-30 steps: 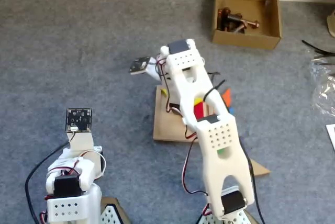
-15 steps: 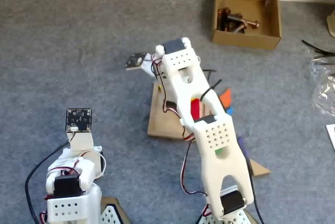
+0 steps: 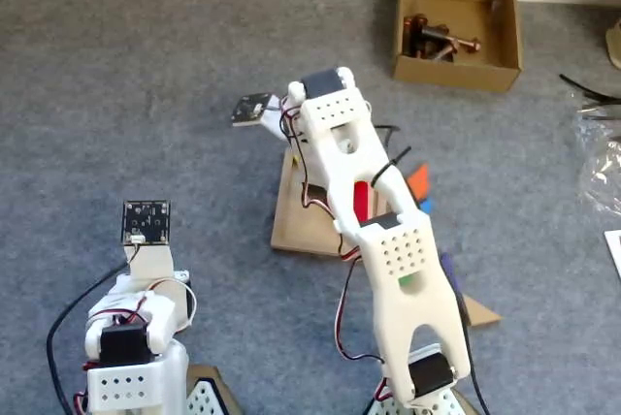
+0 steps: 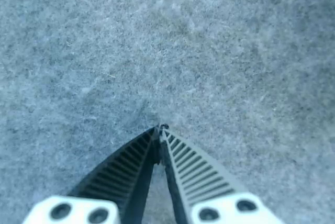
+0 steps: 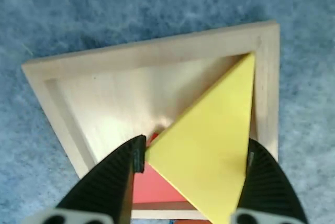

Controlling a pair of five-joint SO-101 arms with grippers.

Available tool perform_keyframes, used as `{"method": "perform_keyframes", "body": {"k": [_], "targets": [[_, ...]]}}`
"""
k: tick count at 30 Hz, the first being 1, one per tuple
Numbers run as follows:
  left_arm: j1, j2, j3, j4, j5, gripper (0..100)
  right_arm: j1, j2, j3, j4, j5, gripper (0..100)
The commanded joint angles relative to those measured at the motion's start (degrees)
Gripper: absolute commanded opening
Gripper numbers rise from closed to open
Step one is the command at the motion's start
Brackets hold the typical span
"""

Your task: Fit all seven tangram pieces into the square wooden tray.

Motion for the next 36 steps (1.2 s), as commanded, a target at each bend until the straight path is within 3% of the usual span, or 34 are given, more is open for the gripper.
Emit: {"method": "perform_keyframes", "body": {"k": [1,11,36], "targets": [[-0.5,0.4,1.2,0.4,0.1,0,-0.6,-4.7,-3.7,0.6,-0.4,21.0],[-0.5,0.4,1.2,0.4,0.1,0,0.4,-4.7,-3.8,0.6,-0.4,21.1],[-0.5,0.4,1.2,0.4,0.1,0,0.3,-4.8,-4.3,0.6,-2.9,34.8]]}}
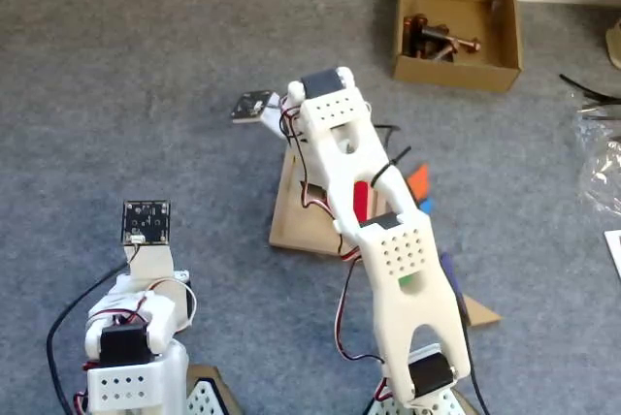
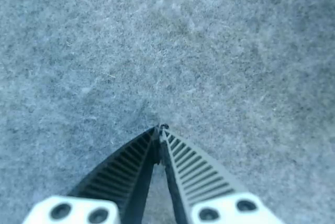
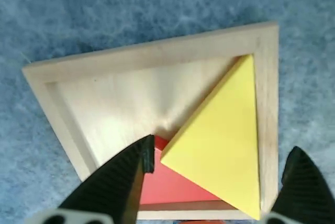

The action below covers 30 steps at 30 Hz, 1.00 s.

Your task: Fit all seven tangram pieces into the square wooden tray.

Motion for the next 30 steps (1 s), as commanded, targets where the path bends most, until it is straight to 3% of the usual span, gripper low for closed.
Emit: {"method": "perform_keyframes", "body": {"k": [1,10,16,24,30], "targets": [[-0.5,0.4,1.2,0.4,0.1,0,0.4,-4.9,-4.4,0.7,-0.6,34.8],[-0.5,0.4,1.2,0.4,0.1,0,0.5,-4.8,-15.0,0.8,-10.1,34.7],[-0.5,0.4,1.2,0.4,0.1,0,0.5,-4.8,-14.5,0.9,-15.6,34.0],[-0.5,0.4,1.2,0.4,0.1,0,1.4,-4.9,-14.5,1.0,-20.3,11.7],[-0.5,0.4,1.2,0.4,0.1,0,2.1,-8.0,-12.2,1.0,-25.7,9.8]]}}
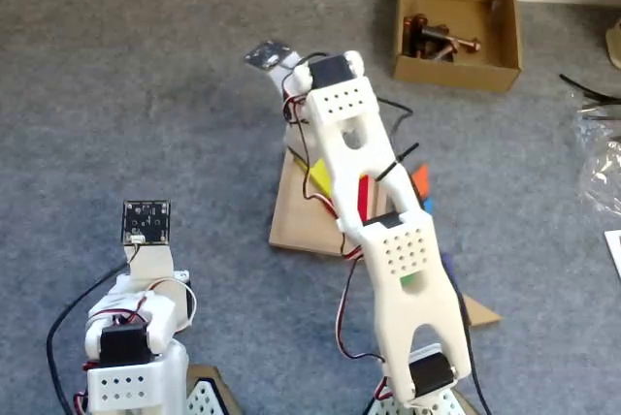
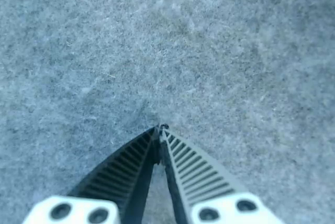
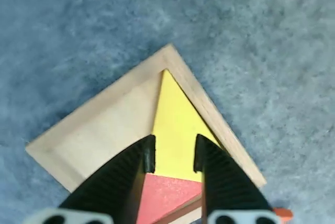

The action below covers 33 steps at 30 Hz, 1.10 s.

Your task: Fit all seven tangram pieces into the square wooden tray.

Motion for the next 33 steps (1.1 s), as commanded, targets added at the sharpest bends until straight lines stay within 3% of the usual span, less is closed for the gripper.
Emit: {"method": "perform_keyframes", "body": {"k": [1,13,20,33], "targets": [[-0.5,0.4,1.2,0.4,0.1,0,1.2,-9.1,0.7,1.0,-2.3,9.8],[-0.5,0.4,1.2,0.4,0.1,0,2.6,-23.9,27.9,0.7,-3.3,9.5],[-0.5,0.4,1.2,0.4,0.1,0,2.6,-24.0,30.8,0.6,-10.7,9.5],[-0.5,0.4,1.2,0.4,0.1,0,1.5,-23.8,34.9,-1.3,-11.1,0.6]]}}
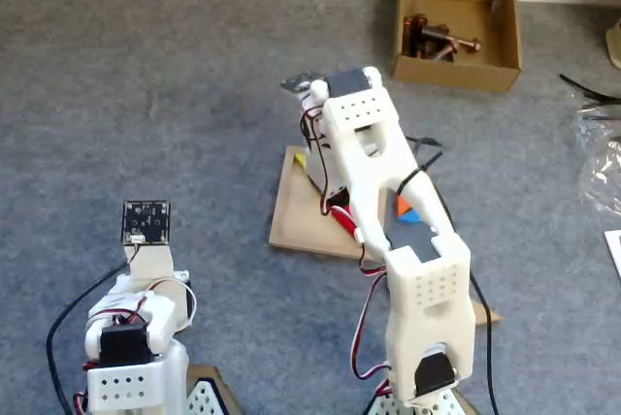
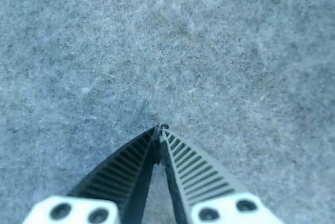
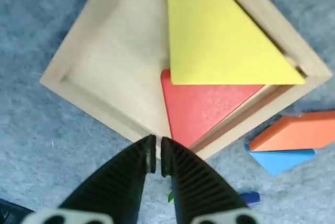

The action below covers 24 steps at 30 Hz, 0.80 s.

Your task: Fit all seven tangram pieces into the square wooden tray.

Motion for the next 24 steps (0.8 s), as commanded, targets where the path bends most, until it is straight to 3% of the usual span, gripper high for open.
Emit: {"method": "perform_keyframes", "body": {"k": [1,7,24], "targets": [[-0.5,0.4,1.2,0.4,0.1,0,-0.3,-4.2,-0.3,-1.3,-0.5,0.6],[-0.5,0.4,1.2,0.4,0.1,0,-2.8,-4.1,1.8,-1.6,-0.3,0.6],[-0.5,0.4,1.2,0.4,0.1,0,-4.4,-4.2,12.4,-21.8,-0.3,0.5]]}}
